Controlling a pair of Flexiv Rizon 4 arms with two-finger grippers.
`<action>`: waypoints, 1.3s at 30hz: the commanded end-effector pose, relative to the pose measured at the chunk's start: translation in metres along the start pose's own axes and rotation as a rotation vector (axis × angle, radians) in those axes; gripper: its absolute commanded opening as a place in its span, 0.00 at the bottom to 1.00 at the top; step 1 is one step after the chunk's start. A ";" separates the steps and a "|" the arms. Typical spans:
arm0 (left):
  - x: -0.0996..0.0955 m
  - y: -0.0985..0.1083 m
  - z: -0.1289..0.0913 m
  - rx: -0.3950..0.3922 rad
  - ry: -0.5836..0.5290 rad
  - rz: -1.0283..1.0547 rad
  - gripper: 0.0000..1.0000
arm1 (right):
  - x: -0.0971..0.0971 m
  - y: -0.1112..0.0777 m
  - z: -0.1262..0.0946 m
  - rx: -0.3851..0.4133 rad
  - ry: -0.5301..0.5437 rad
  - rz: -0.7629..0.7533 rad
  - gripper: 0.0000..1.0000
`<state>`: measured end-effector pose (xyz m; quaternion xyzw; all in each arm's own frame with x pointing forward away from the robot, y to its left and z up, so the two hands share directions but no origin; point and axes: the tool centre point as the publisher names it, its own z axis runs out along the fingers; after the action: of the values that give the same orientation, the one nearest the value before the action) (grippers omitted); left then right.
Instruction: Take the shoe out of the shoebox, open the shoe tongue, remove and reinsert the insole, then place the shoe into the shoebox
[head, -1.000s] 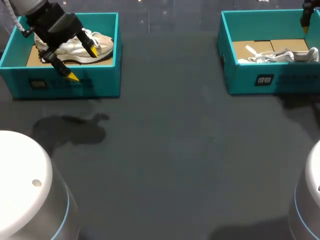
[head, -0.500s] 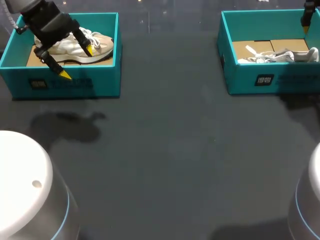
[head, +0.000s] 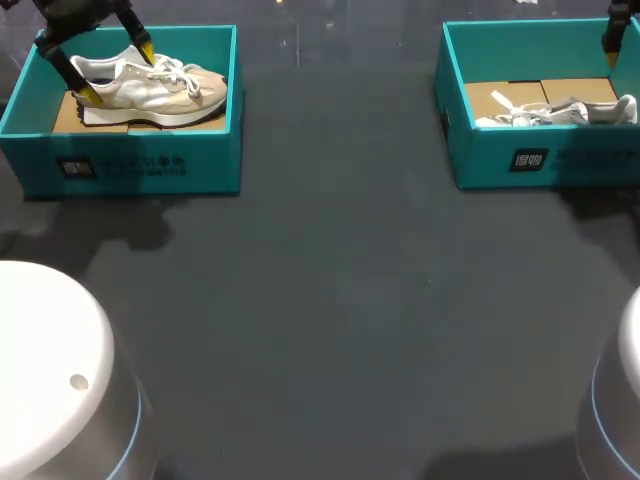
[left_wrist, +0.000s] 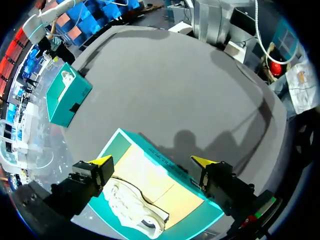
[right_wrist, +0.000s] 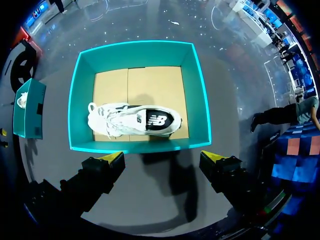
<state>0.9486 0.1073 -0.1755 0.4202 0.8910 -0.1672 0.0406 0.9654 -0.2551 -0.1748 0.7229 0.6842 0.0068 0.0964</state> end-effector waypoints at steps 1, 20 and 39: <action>-0.006 0.011 -0.001 0.026 0.043 0.001 1.00 | 0.000 -0.001 0.000 -0.001 -0.001 0.001 1.00; 0.016 0.037 -0.001 -0.065 0.122 0.227 1.00 | 0.000 -0.001 0.000 -0.001 -0.001 0.001 1.00; 0.018 0.114 -0.030 -0.194 0.188 0.375 1.00 | 0.000 -0.001 0.000 -0.001 -0.001 0.001 1.00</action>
<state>1.0238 0.1977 -0.1818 0.5857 0.8094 -0.0303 0.0299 0.9653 -0.2550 -0.1751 0.7228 0.6842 0.0069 0.0967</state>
